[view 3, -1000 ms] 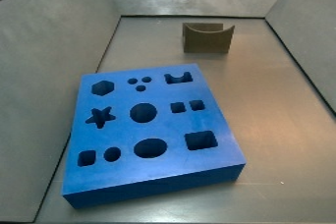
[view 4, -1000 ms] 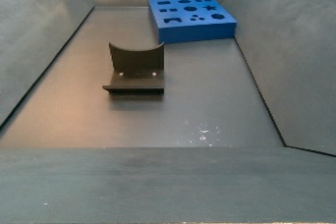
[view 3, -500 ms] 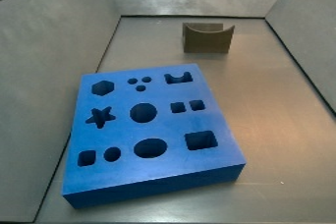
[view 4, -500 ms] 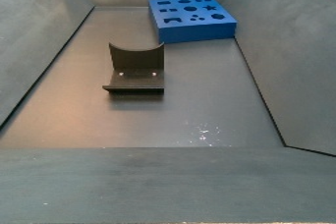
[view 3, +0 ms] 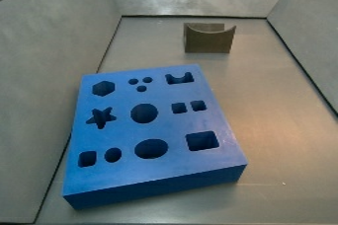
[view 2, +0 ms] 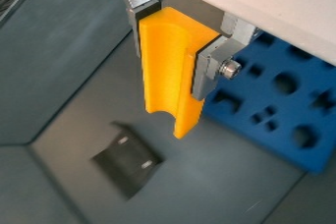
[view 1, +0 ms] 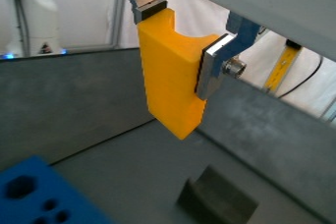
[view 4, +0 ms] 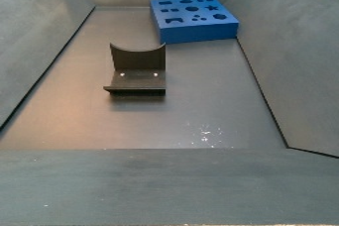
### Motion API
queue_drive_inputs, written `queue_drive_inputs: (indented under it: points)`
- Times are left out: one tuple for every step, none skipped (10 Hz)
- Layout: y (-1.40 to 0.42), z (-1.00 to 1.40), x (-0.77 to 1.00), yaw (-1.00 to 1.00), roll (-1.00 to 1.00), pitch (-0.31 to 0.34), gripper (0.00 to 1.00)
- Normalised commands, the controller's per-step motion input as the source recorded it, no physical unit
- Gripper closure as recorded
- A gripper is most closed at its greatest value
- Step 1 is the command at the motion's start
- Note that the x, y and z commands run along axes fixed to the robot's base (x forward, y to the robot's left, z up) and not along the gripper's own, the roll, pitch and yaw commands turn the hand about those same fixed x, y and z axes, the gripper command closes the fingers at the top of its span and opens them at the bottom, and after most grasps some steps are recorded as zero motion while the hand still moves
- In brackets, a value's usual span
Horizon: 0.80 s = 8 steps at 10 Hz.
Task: Pick up the arch object. Move up. Place the arch object on the fixture. Regrasp the arch object. Move to above the board. Insert the arch object.
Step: Move to above the board, then insert the arch object.
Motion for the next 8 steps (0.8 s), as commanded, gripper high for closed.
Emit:
queue_drive_inputs:
  points:
    - [-1.0, 0.03, -0.58, -0.03, -1.0, -0.093, 1.0]
    - [-0.76, 0.02, -0.46, -0.03, -1.0, -0.099, 1.0]
    - [-0.37, 0.01, -0.27, -0.03, -1.0, -0.11, 1.0]
    - [-0.24, 0.0, -0.19, -0.04, -0.98, -0.108, 1.0]
    - [-0.07, 0.0, -0.11, -0.01, -0.59, -0.074, 1.0]
    - [-0.04, 0.0, -0.08, -0.02, -0.43, -0.066, 1.0]
    - [-0.02, 0.0, -0.04, -0.01, -0.24, -0.036, 1.0]
    - [0.0, -0.05, 0.0, 0.02, 0.0, 0.0, 1.0]
